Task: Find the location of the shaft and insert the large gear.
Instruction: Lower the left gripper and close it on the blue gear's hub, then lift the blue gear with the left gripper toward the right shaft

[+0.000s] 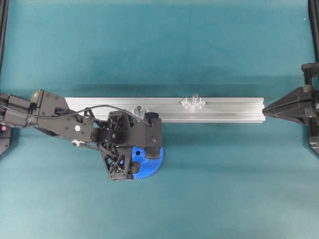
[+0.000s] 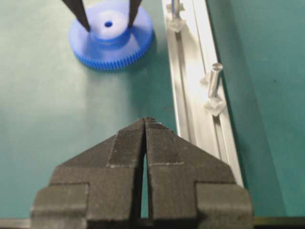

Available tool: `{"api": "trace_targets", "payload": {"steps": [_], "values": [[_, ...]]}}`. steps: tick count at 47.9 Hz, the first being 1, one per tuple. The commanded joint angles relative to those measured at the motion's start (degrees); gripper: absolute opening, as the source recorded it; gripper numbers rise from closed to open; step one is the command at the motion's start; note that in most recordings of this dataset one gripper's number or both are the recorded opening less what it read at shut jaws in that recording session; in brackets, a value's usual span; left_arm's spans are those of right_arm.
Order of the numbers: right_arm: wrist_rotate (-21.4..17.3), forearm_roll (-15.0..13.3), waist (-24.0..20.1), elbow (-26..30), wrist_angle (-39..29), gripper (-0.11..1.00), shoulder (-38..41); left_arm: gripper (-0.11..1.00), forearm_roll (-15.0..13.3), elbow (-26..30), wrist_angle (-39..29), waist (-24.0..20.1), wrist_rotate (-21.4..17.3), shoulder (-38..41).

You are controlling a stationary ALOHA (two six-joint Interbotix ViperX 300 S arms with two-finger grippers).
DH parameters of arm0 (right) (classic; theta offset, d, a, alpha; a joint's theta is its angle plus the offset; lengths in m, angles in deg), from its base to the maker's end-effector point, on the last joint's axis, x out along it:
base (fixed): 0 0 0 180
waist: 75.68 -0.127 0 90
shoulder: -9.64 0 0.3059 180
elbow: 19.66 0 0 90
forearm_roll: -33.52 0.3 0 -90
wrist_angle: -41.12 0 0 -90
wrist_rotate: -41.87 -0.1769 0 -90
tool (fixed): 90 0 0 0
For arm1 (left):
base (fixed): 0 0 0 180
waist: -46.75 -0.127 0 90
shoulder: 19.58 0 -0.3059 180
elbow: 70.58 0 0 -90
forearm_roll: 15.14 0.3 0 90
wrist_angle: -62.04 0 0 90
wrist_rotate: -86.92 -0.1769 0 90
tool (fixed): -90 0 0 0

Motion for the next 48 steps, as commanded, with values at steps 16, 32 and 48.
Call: {"api": "trace_targets", "payload": {"steps": [16, 32, 48], "values": [[-0.5, 0.0, 0.1, 0.4, 0.3, 0.02, 0.0, 0.93, 0.1, 0.8, -3.4, 0.3, 1.3, -0.2], [-0.5, 0.0, 0.1, 0.4, 0.3, 0.02, 0.0, 0.75, 0.0, 2.0, -3.7, 0.3, 1.3, 0.3], [-0.5, 0.1, 0.0, 0.3, 0.3, 0.02, -0.1, 0.73, 0.1, 2.5, -3.6, 0.3, 0.8, 0.2]]}}
